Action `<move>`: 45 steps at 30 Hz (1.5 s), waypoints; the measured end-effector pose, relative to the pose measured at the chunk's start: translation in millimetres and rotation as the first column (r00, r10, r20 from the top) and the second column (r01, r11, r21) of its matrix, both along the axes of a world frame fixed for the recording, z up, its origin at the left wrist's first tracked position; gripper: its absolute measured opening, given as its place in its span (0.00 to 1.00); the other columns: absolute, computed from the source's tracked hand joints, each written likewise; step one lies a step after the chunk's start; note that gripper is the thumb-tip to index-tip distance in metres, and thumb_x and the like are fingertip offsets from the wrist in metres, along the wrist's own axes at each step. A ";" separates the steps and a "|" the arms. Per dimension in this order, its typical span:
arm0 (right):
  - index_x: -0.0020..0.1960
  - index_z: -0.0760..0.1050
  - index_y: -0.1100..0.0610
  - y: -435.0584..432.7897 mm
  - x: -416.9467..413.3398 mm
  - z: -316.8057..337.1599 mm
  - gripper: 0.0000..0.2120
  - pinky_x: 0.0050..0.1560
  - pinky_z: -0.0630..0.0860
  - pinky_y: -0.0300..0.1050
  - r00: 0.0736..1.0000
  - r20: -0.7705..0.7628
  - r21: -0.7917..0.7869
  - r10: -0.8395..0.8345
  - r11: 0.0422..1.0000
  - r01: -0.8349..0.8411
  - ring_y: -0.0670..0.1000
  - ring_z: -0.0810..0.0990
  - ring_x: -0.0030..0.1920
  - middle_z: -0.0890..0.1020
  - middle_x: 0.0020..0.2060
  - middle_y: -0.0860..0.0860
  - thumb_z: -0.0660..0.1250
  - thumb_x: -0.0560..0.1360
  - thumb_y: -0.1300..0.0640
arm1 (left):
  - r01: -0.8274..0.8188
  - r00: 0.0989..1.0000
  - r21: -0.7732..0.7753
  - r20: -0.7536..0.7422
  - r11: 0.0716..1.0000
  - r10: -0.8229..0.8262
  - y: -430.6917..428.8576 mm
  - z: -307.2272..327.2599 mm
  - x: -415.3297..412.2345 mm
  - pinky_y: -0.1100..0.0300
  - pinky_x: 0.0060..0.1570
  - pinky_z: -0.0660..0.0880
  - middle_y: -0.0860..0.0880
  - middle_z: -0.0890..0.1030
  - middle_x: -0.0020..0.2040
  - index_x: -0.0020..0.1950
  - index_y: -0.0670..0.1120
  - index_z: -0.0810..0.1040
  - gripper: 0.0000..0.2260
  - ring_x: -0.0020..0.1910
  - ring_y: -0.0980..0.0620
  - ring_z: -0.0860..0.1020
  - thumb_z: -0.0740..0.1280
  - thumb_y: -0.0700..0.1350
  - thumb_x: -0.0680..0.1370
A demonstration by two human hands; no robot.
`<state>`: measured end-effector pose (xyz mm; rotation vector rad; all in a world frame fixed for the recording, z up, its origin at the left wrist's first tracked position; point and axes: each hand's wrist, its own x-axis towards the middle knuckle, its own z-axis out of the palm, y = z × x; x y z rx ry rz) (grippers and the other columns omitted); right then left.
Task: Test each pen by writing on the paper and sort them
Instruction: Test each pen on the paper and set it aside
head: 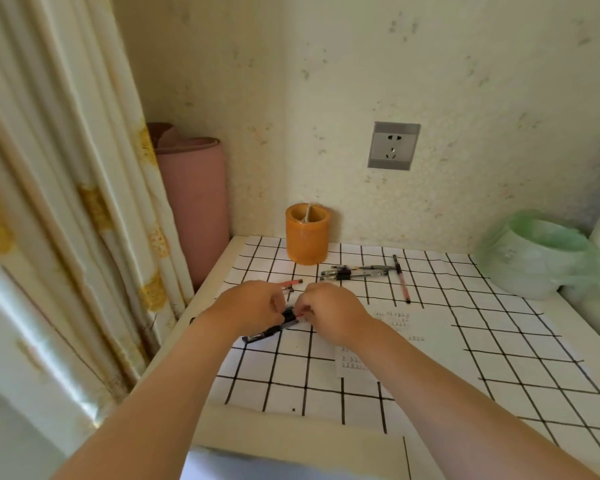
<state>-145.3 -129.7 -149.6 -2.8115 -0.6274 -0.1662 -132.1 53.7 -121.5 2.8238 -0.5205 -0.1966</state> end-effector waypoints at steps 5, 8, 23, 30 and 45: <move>0.59 0.80 0.51 5.9 -0.1 -2.4 0.10 0.51 0.73 0.49 0.996 0.092 -0.162 0.023 0.987 -0.008 0.54 0.77 0.53 0.80 0.52 0.51 0.64 0.80 0.56 | 0.045 0.997 0.094 0.057 0.995 -0.050 4.1 -10.5 -6.9 0.58 0.48 0.75 0.55 0.78 0.50 0.54 0.57 0.79 0.10 0.46 0.53 0.73 0.70 0.52 0.73; 0.60 0.79 0.52 8.7 1.3 -3.7 0.11 0.54 0.70 0.49 0.994 0.108 -0.220 0.017 0.975 0.007 0.54 0.76 0.55 0.79 0.52 0.52 0.63 0.81 0.53 | 0.041 0.997 0.116 0.061 0.992 -0.048 4.9 -11.3 -5.7 0.55 0.50 0.77 0.52 0.79 0.54 0.55 0.55 0.78 0.11 0.48 0.51 0.74 0.70 0.50 0.73; 0.57 0.77 0.52 11.3 -2.1 1.4 0.09 0.61 0.68 0.50 1.000 0.019 -0.022 -0.023 0.999 0.023 0.53 0.75 0.57 0.78 0.54 0.50 0.68 0.78 0.52 | 0.016 0.999 0.084 0.033 0.996 -0.019 10.2 -9.2 6.0 0.57 0.47 0.76 0.53 0.78 0.52 0.51 0.55 0.81 0.07 0.49 0.52 0.76 0.70 0.53 0.74; 0.65 0.72 0.47 -5.0 -20.0 23.8 0.14 0.43 0.77 0.48 0.995 0.101 0.073 0.018 0.997 -0.026 0.49 0.80 0.46 0.82 0.49 0.47 0.61 0.81 0.46 | 0.051 0.997 -0.290 0.078 0.956 -0.030 1.6 6.9 -2.1 0.60 0.42 0.74 0.55 0.79 0.41 0.48 0.53 0.77 0.02 0.40 0.55 0.76 0.68 0.46 0.78; 0.51 0.76 0.50 -71.5 -72.3 30.2 0.12 0.38 0.71 0.46 0.991 -0.041 0.042 -0.128 0.991 0.130 0.49 0.75 0.39 0.77 0.37 0.45 0.57 0.83 0.46 | 0.126 0.979 -0.470 -0.084 0.874 -0.187 -70.8 17.2 -39.1 0.62 0.40 0.79 0.52 0.84 0.42 0.48 0.49 0.80 0.01 0.37 0.56 0.83 0.70 0.45 0.77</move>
